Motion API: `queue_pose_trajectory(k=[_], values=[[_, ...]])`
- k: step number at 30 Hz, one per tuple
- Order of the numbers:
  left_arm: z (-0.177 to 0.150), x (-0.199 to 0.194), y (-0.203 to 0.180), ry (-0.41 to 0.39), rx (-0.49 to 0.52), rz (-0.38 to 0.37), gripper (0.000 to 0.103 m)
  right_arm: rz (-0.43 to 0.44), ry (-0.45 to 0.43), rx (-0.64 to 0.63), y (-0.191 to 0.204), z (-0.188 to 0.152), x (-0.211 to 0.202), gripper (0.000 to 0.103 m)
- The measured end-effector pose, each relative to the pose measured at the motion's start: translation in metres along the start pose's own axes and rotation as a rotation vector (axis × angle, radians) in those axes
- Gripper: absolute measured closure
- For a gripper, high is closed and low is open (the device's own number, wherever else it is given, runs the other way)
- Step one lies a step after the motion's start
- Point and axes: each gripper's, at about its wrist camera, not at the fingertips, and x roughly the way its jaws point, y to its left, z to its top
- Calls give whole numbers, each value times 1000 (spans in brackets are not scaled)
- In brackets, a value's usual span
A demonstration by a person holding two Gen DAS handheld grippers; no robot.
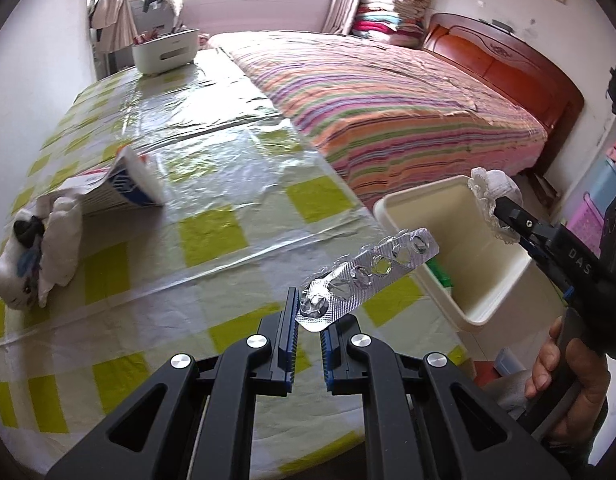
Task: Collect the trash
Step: 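Carry the hat over the cream bin and open the right tool while the left tool carries the blister pack, then lower the silver blister pack into the cream bin and open the left tool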
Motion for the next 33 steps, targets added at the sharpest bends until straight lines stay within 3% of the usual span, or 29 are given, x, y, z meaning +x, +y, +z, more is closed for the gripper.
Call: queue_pose_trajectory(k=[5, 14, 26, 33], values=[[4, 2, -19, 3, 35, -16, 93, -55, -11, 28, -14, 1, -3, 55], [9, 7, -50, 7, 89, -46, 93, -67, -26, 108, -29, -3, -10, 34], [13, 28, -76, 50, 132, -58, 93, -7, -184, 267, -52, 4, -46, 29], [25, 42, -95, 45, 136, -70, 93, 9, -204, 288, -53, 1, -45, 28]])
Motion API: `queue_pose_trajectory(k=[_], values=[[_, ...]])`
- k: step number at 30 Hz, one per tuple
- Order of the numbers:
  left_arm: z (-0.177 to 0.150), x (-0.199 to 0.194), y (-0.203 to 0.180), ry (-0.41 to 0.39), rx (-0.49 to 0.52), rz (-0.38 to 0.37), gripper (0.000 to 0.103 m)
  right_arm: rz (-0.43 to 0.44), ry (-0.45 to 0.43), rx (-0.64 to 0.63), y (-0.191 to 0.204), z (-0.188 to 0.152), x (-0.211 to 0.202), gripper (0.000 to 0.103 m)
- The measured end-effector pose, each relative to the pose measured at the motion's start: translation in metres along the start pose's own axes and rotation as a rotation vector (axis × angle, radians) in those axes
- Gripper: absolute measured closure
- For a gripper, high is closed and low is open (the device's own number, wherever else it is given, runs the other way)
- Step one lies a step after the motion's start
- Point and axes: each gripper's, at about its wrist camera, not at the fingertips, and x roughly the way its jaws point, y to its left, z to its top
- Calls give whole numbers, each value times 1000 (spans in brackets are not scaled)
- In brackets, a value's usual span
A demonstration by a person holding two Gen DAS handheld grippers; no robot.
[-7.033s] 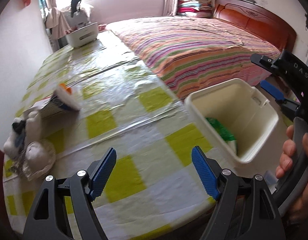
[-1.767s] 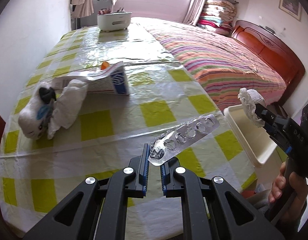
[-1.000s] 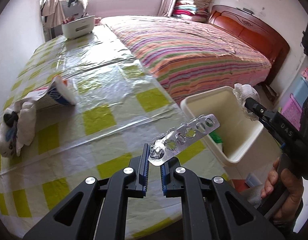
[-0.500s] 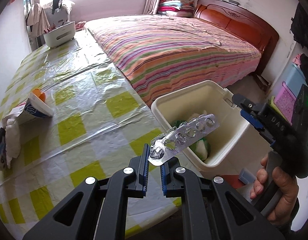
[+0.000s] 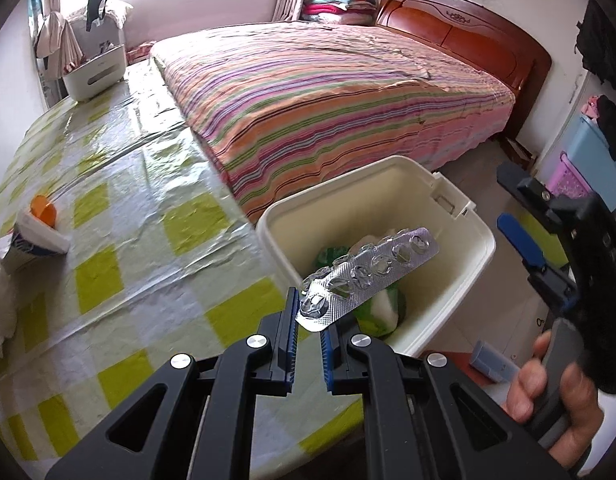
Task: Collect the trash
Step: 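Lower the silver blister pack into the cream bin and open the left tool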
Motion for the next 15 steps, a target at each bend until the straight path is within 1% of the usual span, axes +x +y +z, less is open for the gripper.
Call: queue_pose_trajectory(k=[3, 6, 8, 12, 15], values=[[6, 9, -10, 14, 27, -9, 93, 7, -21, 11, -2, 2, -3, 28], [11, 18, -21, 15, 52, 9, 93, 16, -38, 21, -3, 2, -7, 28], [13, 26, -28, 40, 72, 2, 92, 22, -38, 23, -3, 2, -7, 28], [14, 43, -34, 81, 92, 15, 91, 32, -31, 21, -1, 0, -4, 28], [12, 52, -32, 123, 72, 18, 91, 41, -28, 20, 0, 0, -3, 28]])
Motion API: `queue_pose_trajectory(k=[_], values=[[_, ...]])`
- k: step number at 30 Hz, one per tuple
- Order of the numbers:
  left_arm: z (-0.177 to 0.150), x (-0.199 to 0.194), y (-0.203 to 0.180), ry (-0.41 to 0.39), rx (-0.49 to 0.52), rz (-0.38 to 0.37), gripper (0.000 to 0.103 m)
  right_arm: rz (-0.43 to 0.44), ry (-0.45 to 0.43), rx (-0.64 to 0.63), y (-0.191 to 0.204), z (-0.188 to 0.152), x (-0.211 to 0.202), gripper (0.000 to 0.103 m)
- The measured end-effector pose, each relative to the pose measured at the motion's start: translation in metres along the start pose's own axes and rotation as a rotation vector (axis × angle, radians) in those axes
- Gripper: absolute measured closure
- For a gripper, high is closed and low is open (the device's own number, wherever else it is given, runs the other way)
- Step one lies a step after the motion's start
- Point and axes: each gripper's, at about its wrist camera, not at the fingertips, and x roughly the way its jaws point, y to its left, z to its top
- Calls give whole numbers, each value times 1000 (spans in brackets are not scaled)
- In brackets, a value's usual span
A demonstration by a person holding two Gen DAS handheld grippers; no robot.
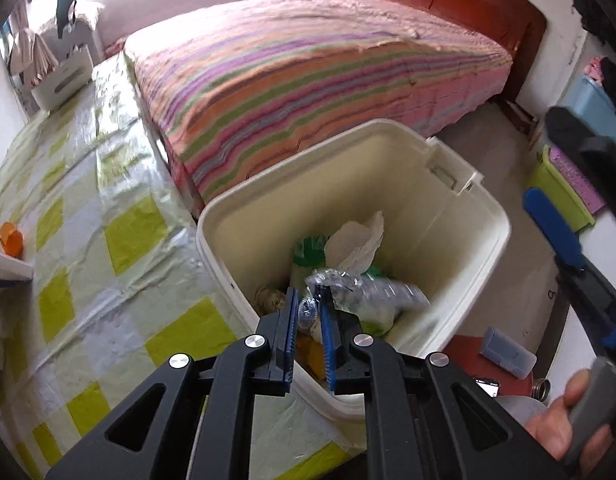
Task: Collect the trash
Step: 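Lower the silver blister pack into the cream bin and open the left tool, then move both tools back over the table toward the white socks and box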
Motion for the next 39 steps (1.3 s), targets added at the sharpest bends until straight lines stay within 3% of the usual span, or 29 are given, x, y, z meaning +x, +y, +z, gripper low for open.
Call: queue_pose_trajectory(k=[4, 6, 8, 9, 11, 12, 13, 16, 20, 29, 39], values=[[-7, -4, 10, -6, -39, -2, 91, 6, 0, -9, 7, -5, 1, 28], [-15, -17, 16, -56, -66, -26, 91, 10, -3, -39, 16, -8, 1, 26], [-26, -32, 23, -103, -95, 12, 89, 21, -9, -71, 28, -13, 0, 23], [-30, -38, 26, -120, -105, 29, 83, 26, -16, -88, 33, -15, -2, 21], [-42, -57, 32, -194, -136, 63, 57, 44, -23, -114, 44, -20, -5, 20], [-46, -64, 35, -229, -151, 77, 36, 58, -24, -124, 49, -22, -7, 20], [-51, -73, 37, -267, -169, 92, 30, 67, -25, -133, 54, -26, -8, 20], [-66, -100, 45, -390, -197, 97, 25, 99, -7, -172, 68, -40, -10, 19], [-84, -120, 51, -410, -201, 152, 24, 120, -2, -231, 85, -57, -14, 19], [-135, -149, 89, -435, -289, 186, 24, 142, -15, -372, 118, -89, -29, 17], [-146, -182, 137, -526, -305, 203, 24, 124, -56, -470, 155, -97, -39, 15]])
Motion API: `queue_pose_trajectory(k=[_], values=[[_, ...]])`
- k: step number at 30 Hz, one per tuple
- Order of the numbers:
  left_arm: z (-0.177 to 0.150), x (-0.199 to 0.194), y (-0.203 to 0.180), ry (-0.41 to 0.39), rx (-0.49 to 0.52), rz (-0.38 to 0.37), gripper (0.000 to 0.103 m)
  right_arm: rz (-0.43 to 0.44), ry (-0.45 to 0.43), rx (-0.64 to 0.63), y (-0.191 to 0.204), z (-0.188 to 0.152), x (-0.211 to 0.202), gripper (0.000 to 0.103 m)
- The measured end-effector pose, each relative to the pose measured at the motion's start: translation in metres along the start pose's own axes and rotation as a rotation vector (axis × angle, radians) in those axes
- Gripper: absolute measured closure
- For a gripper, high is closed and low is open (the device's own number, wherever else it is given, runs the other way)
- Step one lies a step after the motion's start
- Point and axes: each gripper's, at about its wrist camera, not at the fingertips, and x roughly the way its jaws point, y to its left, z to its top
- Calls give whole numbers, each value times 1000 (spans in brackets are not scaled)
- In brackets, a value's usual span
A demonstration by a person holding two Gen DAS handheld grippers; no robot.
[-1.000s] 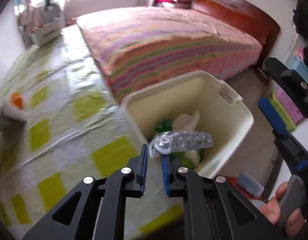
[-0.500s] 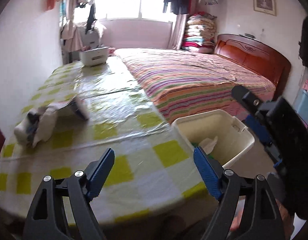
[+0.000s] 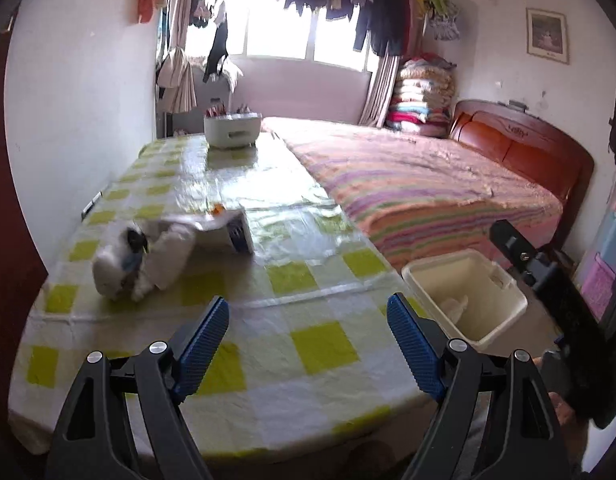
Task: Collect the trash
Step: 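Move both tools back over the table toward the white socks and box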
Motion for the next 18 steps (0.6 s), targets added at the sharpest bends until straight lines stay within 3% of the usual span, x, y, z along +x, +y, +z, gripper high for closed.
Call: queue_pose_trajectory(k=[7, 10, 14, 18], values=[[37, 18, 32, -68, -1, 57, 24, 123, -59, -30, 68, 45, 24, 11], [53, 34, 44, -108, -9, 116, 24, 160, -86, -43, 95, 62, 55, 11], [70, 70, 73, -94, -47, 187, 24, 191, -95, -80, 132, 86, 107, 11], [71, 95, 101, -61, -50, 264, 24, 228, -8, -153, 150, 70, 149, 11]])
